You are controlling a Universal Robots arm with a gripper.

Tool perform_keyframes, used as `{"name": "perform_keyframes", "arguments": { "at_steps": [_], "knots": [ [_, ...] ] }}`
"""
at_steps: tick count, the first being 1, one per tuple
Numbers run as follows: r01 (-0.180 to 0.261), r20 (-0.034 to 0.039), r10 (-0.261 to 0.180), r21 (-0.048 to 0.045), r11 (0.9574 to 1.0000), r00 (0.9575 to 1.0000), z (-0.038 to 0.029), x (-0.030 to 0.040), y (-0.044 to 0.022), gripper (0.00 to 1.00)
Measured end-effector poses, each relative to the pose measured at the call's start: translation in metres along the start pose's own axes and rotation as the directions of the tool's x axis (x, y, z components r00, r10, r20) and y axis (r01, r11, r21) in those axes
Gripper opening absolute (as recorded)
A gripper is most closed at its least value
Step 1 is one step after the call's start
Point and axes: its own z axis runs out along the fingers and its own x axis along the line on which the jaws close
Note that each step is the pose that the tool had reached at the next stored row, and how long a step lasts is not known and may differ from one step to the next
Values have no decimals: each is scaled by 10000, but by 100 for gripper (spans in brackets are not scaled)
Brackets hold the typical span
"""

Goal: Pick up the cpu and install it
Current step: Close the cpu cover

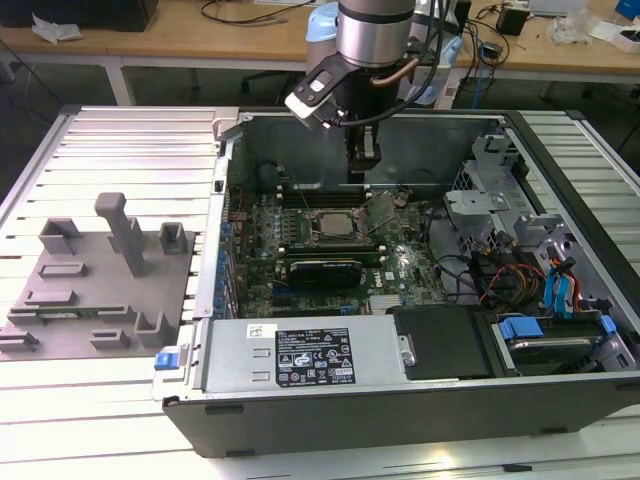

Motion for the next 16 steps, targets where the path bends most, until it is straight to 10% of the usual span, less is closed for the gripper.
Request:
{"name": "perform_keyframes", "arguments": {
  "at_steps": [16],
  "knots": [
    [1, 1, -1, 0, 10000, 10000, 4, -2, 146, 11]
  ]
}}
